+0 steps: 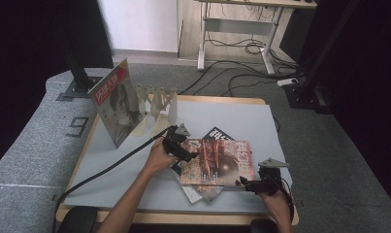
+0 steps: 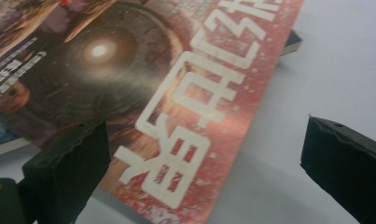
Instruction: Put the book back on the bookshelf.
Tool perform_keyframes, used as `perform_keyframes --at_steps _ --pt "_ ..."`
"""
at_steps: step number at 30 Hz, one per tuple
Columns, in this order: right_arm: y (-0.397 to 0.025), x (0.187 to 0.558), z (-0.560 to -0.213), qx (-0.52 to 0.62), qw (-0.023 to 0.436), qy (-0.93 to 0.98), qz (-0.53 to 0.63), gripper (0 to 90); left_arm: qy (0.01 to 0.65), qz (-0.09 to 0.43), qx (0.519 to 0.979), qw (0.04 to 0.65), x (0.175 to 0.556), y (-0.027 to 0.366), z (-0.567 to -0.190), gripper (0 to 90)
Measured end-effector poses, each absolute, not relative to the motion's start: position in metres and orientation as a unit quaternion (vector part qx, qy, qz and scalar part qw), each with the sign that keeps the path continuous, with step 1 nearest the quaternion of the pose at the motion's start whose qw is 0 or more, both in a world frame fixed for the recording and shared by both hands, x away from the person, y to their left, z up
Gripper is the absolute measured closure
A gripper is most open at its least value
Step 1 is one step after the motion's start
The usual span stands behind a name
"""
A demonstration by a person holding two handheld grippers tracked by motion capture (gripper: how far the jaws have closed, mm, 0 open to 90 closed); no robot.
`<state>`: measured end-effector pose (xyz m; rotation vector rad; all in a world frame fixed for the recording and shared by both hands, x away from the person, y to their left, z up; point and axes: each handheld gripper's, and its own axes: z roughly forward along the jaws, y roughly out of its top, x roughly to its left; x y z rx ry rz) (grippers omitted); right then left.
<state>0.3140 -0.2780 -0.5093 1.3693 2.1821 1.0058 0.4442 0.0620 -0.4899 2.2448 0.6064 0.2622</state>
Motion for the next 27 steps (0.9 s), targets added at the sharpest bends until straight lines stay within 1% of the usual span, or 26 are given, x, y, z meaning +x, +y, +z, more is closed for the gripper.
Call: perform_keyframes --at_steps 1,8,12,27 --pt "-0.275 0.312 -0.510 0.481 0.185 0.780 0.355 1.3 0.248 0.100 0.879 0.395 0.448 0.062 -0.492 0.0" --pt "-0.269 0.308 -0.513 0.465 0.186 0.792 0.351 1.1 0.251 0.098 0.883 0.384 0.457 0.063 -0.503 0.0" --pt "-0.269 0.307 -0.514 0.461 0.184 0.795 0.350 1.1 0.252 0.075 0.884 0.386 0.461 0.063 -0.508 0.0" --pt "-0.272 0.309 -0.521 0.453 0.177 0.810 0.329 0.0 0.247 0.065 0.895 0.367 0.455 0.063 -0.505 0.0"
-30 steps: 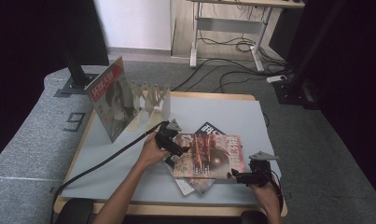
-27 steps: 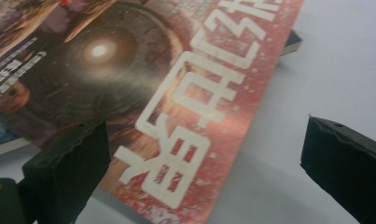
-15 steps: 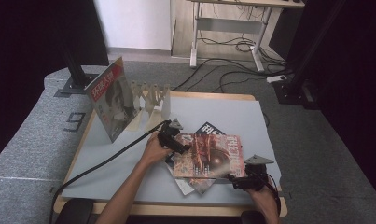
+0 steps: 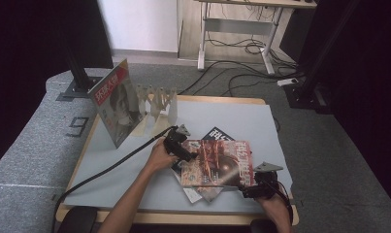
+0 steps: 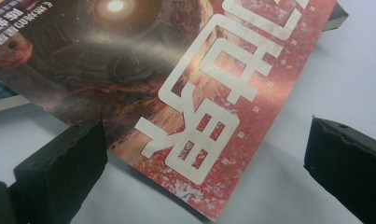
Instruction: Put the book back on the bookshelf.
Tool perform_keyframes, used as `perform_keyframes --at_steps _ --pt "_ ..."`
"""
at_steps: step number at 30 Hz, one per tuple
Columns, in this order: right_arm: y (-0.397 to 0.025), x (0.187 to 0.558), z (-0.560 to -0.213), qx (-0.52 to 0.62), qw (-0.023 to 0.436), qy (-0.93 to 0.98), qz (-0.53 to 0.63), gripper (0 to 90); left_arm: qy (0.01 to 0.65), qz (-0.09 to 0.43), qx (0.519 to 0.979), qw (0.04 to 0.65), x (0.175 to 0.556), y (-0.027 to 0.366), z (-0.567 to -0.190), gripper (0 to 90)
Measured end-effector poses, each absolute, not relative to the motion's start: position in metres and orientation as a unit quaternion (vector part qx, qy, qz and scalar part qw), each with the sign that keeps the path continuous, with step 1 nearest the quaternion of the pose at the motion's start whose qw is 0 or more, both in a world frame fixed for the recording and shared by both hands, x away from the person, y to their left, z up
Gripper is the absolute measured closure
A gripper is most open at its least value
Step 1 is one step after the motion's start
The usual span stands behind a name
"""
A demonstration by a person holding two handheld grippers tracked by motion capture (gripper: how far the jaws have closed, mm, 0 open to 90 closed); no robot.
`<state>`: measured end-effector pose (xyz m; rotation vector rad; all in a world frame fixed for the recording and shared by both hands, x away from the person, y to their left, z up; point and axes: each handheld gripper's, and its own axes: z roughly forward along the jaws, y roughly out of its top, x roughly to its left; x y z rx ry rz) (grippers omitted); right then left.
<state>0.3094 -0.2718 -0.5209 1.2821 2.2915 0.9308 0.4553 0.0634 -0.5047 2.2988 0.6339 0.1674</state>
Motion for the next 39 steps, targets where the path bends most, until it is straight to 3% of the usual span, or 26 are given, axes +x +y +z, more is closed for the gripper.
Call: perform_keyframes --at_steps 32,39 --pt "-0.283 0.322 -0.519 0.487 0.229 0.780 0.319 0.0 0.240 0.069 0.907 0.340 0.428 0.072 -0.500 0.0" --pt "-0.285 0.319 -0.519 0.487 0.219 0.779 0.329 1.1 0.241 0.065 0.906 0.342 0.428 0.072 -0.500 0.0"
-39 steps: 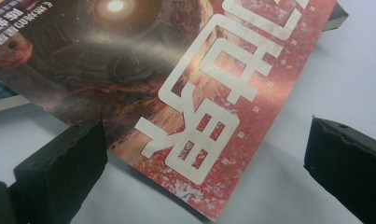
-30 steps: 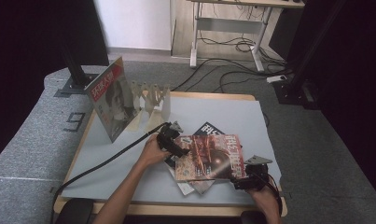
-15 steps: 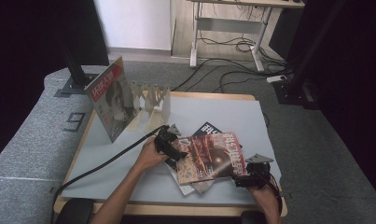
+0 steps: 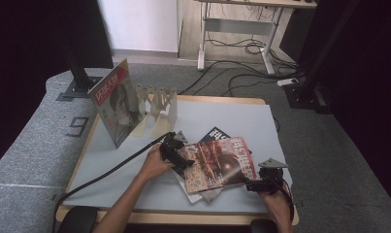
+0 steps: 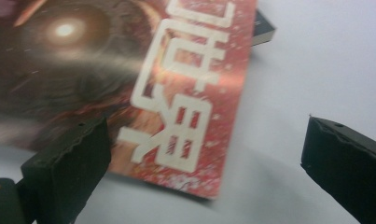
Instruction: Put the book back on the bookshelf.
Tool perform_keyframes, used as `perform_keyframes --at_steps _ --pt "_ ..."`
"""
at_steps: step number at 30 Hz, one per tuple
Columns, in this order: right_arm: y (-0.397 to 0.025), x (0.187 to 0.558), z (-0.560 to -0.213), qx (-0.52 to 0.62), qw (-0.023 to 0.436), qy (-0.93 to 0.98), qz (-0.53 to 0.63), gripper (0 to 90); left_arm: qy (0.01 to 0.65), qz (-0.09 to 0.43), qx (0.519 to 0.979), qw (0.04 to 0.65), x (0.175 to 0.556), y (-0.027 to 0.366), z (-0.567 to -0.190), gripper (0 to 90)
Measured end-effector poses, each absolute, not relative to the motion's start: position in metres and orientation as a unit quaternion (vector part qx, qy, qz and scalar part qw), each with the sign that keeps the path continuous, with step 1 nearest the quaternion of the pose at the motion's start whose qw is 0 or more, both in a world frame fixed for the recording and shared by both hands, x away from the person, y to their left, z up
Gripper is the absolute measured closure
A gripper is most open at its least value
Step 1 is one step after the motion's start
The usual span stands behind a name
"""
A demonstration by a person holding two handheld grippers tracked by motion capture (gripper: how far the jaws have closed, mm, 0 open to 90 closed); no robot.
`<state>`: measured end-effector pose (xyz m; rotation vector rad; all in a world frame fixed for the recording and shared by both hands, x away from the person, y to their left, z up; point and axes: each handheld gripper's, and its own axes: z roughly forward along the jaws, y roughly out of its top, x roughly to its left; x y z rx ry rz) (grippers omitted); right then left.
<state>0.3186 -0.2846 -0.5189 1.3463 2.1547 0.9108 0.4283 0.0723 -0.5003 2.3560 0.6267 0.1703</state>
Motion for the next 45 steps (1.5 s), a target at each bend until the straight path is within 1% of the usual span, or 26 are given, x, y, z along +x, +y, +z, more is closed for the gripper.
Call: perform_keyframes --at_steps 2,3,6,15,37,45 --pt "-0.284 0.318 -0.520 0.486 0.213 0.780 0.333 0.9 0.241 0.066 0.906 0.342 0.428 0.072 -0.500 0.0" --pt "-0.283 0.316 -0.522 0.480 0.199 0.785 0.338 0.0 0.241 0.065 0.906 0.342 0.428 0.072 -0.500 0.0" --pt "-0.280 0.314 -0.524 0.469 0.192 0.796 0.332 0.0 0.240 0.064 0.906 0.342 0.429 0.073 -0.500 0.0" --pt "-0.280 0.316 -0.526 0.464 0.189 0.800 0.332 0.0 0.242 0.068 0.906 0.341 0.427 0.072 -0.500 0.0" --pt "-0.277 0.325 -0.520 0.470 0.239 0.787 0.320 0.0 0.243 0.062 0.909 0.333 0.411 0.086 -0.499 0.0" --pt "-0.277 0.332 -0.517 0.476 0.250 0.779 0.321 0.0 0.240 0.062 0.912 0.327 0.405 0.092 -0.497 0.0"
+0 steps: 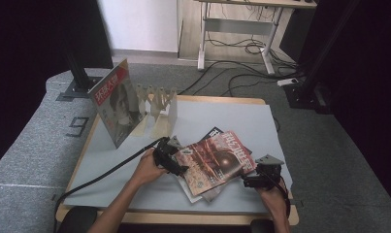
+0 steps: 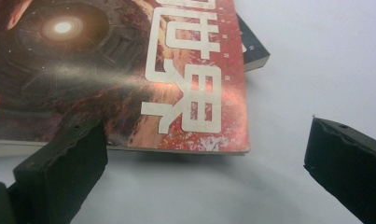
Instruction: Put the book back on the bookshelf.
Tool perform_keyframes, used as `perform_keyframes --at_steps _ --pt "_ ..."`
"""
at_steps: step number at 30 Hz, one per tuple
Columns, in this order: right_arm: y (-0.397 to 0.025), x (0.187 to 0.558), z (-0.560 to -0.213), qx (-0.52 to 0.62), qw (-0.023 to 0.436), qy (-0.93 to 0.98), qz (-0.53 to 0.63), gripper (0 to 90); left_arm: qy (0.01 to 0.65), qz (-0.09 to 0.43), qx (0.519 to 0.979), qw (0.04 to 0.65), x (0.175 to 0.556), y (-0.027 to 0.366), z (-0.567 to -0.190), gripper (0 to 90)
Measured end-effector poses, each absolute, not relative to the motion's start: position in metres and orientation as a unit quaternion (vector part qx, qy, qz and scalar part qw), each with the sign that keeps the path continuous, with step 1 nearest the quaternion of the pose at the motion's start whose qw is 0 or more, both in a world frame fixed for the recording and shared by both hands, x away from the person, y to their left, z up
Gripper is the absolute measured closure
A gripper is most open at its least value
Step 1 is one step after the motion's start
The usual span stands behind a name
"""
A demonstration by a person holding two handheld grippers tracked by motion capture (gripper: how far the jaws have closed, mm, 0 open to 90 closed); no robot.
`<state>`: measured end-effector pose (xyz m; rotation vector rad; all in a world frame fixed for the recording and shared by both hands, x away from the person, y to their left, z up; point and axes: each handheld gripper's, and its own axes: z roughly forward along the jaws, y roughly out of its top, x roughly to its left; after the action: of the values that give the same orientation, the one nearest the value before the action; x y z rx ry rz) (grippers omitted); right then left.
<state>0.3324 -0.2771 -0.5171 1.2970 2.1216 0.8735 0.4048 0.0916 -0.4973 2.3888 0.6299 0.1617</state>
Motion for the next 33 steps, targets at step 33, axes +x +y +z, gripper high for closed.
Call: perform_keyframes --at_steps 33 --pt "-0.283 0.357 -0.511 0.498 0.242 0.767 0.323 1.0 0.186 0.064 0.930 0.310 0.373 0.099 -0.497 0.0"
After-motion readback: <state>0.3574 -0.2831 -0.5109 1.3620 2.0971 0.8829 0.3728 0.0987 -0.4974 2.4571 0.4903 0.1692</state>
